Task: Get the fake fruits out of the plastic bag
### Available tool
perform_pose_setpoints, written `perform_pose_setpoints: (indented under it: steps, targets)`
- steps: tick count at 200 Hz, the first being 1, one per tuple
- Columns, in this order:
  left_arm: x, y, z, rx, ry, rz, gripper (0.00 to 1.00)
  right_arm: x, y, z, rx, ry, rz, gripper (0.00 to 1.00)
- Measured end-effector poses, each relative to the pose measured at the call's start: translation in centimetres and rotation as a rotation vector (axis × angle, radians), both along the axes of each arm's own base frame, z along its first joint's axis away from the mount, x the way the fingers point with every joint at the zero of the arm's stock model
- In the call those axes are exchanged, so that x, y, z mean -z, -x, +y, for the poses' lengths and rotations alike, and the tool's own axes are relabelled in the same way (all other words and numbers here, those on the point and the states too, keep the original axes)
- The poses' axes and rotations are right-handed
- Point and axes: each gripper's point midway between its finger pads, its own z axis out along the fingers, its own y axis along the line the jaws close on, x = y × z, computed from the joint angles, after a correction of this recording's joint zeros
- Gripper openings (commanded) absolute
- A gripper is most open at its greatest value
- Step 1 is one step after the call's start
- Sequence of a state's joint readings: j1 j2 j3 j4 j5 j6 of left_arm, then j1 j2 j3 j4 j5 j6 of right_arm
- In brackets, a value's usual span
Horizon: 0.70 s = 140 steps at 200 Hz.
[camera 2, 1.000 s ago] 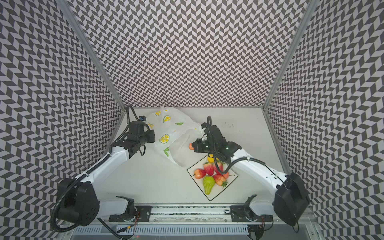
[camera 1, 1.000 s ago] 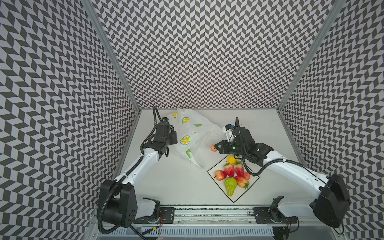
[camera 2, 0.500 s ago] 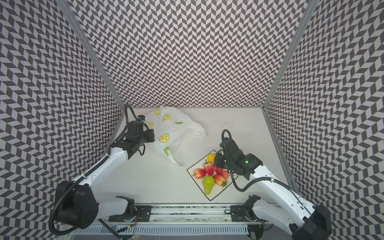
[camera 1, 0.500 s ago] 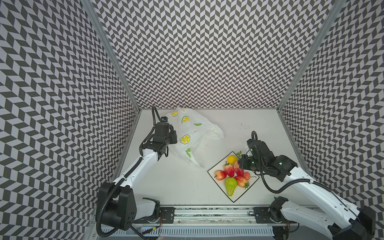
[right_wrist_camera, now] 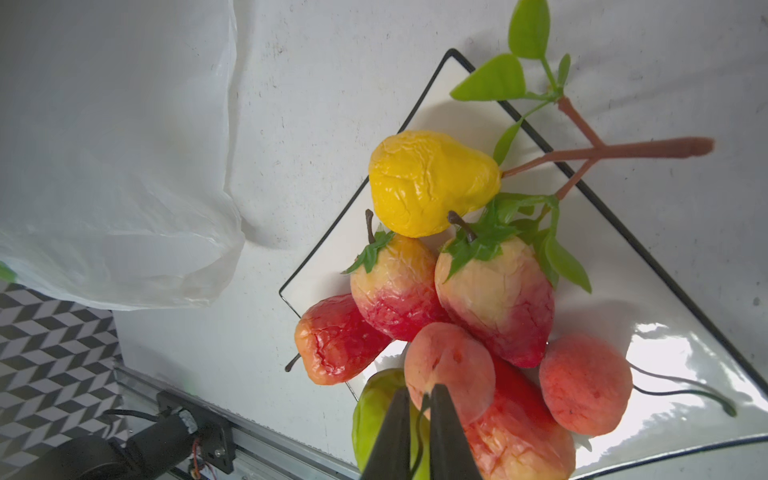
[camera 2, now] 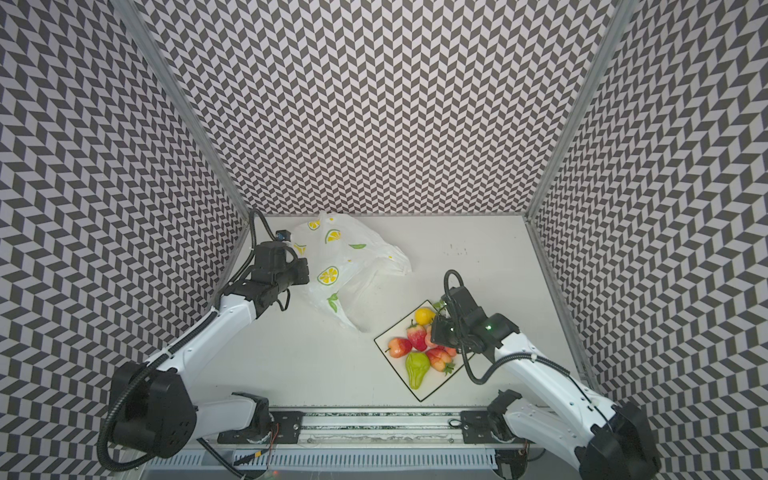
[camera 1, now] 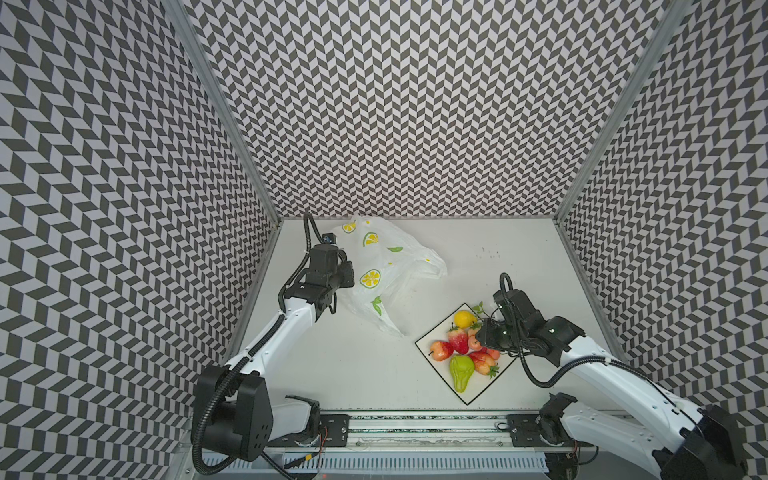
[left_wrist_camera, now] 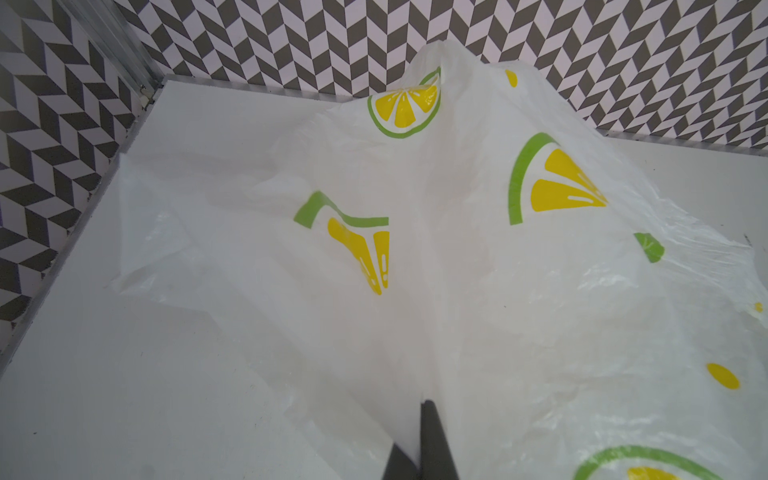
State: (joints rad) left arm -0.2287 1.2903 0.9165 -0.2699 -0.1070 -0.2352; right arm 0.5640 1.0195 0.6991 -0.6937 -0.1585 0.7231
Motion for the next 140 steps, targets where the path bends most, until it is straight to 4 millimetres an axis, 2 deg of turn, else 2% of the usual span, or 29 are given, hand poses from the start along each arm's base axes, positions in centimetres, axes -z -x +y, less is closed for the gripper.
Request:
perform_pose_setpoints:
  steps: [25, 48, 93, 114, 140]
  targets:
    - [0.0, 0.0, 0.0, 0.012, -0.016, 0.000, 0.00, 0.0, -0.1, -0.1, 0.000, 0.002, 0.001, 0.49]
    - [0.7, -0.2, 0.0, 0.047, -0.059, 0.014, 0.00, -0.7, -0.4, 0.1, -0.006, -0.004, -0.017, 0.60]
    - [3.5, -2.4, -0.4, 0.152, -0.107, 0.084, 0.00, -4.2, -1.6, -0.3, 0.032, -0.053, -0.161, 0.64]
    - [3.6, -4.0, -1.2, 0.219, -0.121, 0.087, 0.00, -6.0, -2.4, -0.5, 0.066, -0.085, -0.243, 0.64]
    - [3.3, -6.3, -2.1, 0.304, -0.146, 0.076, 0.00, -7.1, -3.3, -0.6, 0.095, -0.101, -0.298, 0.64]
